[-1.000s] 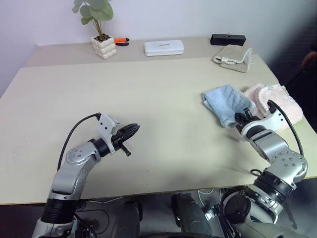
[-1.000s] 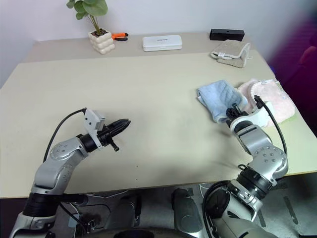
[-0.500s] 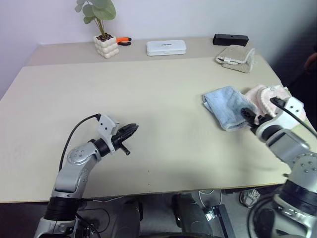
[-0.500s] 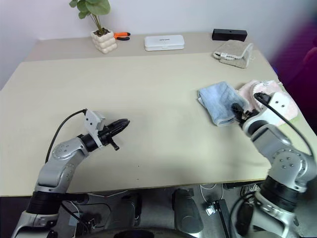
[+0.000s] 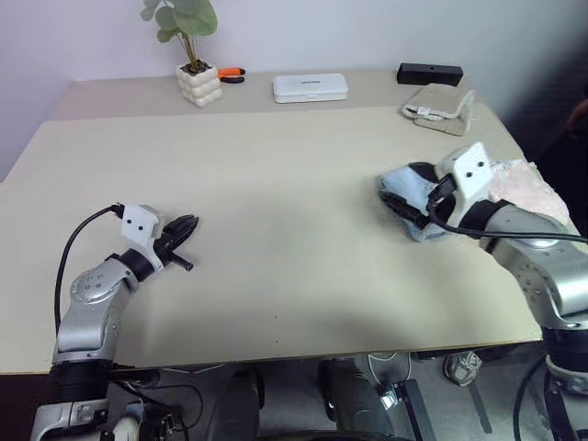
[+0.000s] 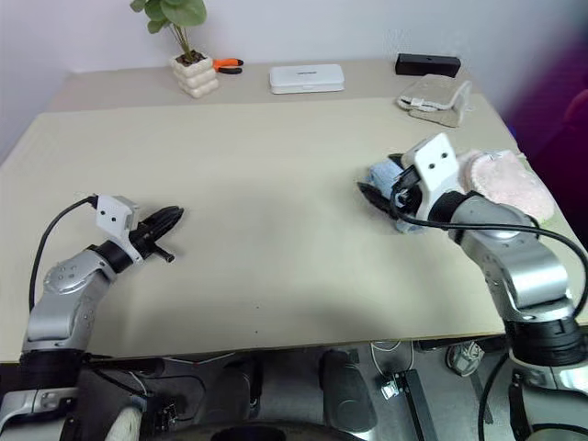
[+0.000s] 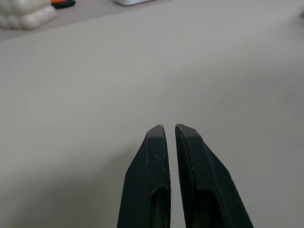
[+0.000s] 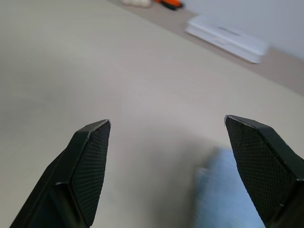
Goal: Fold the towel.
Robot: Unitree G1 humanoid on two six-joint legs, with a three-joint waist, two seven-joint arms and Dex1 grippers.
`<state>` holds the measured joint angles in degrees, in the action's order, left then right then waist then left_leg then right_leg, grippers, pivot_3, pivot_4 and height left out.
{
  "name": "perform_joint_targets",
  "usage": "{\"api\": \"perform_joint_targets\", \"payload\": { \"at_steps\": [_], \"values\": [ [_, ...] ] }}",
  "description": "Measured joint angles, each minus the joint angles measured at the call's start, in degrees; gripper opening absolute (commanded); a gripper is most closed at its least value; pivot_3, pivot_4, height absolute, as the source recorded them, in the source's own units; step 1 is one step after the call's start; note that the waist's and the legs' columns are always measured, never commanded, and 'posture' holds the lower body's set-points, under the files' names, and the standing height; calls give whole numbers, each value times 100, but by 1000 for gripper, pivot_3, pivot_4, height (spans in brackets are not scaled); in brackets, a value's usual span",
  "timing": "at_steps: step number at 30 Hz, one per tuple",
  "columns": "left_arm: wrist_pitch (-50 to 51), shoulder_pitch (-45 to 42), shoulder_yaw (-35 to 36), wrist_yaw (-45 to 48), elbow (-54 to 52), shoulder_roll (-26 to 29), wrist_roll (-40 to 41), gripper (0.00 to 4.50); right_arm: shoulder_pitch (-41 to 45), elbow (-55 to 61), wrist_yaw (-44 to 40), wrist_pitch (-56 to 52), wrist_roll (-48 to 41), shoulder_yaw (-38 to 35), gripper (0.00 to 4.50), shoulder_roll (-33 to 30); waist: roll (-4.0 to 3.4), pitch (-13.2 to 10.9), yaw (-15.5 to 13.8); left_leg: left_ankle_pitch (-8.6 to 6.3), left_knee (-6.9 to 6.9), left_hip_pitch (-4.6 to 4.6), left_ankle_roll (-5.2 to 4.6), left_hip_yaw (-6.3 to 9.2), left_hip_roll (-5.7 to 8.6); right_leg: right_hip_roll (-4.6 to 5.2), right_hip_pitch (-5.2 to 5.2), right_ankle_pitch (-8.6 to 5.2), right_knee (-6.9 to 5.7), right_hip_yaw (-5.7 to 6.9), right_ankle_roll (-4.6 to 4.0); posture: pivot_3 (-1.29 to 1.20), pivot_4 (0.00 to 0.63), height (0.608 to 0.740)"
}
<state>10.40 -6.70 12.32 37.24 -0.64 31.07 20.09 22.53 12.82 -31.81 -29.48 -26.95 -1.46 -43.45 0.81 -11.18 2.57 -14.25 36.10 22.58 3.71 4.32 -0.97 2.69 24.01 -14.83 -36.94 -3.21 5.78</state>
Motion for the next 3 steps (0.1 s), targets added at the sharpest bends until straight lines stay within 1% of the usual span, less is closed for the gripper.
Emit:
{"api": "perform_joint_targets", "payload": {
  "at_steps": [3],
  "values": [
    [153,225,26,-5,-352,13,81,334,142,-358,-322,192,152,207,3905,239,1,0,-44,0,-1,0,0,1,0,0,0,0,-1,1,0,0,150,737]
  ]
}}
